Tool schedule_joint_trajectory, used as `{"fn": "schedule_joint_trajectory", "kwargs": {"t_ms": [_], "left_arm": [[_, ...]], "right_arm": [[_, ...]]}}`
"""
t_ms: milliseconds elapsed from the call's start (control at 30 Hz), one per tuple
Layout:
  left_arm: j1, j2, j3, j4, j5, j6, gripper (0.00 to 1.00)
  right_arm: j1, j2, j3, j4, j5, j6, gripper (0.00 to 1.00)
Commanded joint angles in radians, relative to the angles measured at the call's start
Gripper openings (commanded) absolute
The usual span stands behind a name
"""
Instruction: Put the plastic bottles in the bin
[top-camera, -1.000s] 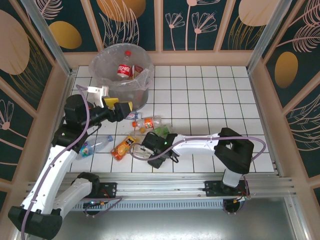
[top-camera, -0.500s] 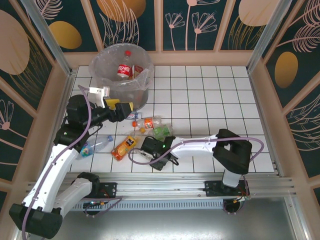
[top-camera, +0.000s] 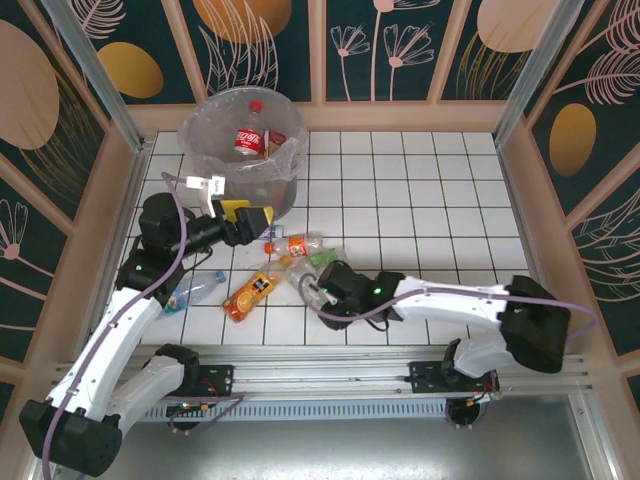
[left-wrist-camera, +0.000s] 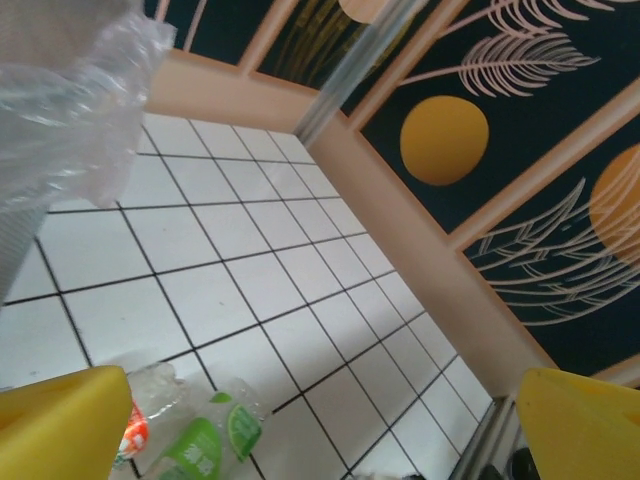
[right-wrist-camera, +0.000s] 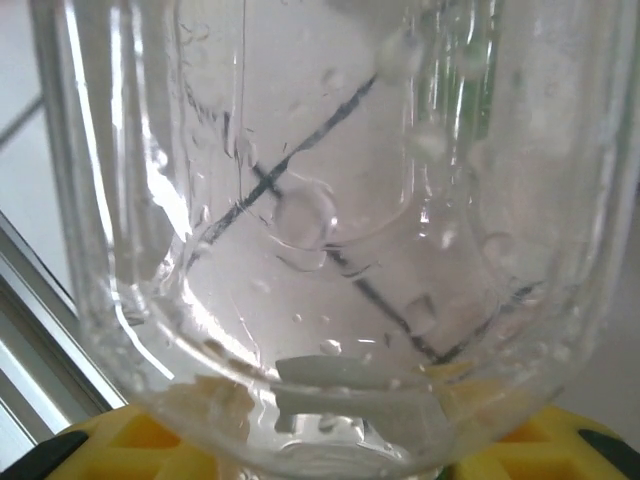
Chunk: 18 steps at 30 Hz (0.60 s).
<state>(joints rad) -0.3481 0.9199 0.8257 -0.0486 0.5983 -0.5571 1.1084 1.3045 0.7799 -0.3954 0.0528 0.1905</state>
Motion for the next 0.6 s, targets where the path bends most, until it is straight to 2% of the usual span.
{"fn": "schedule_joint_trajectory", "kwargs": {"t_ms": [0,233,567], "left_arm": [[-0.061,0.056,-0.014,0.06,-0.069,-0.079,0.98],[-0.158,0.151,-0.024,0.09,-0.183,-0.25,0.99],[-0.301,0.297,0.01,0.159,-0.202,-0.387,0.98]], "right_arm": [[-0.043,-0.055,-0.014,0.059,0.043,0.065,0.43],[-0.127,-0.138,-0.031,0.117,0.049,0.101,0.42],[-0.178,-0.167,0.001,0.162,0.015,0.091,0.42]]}}
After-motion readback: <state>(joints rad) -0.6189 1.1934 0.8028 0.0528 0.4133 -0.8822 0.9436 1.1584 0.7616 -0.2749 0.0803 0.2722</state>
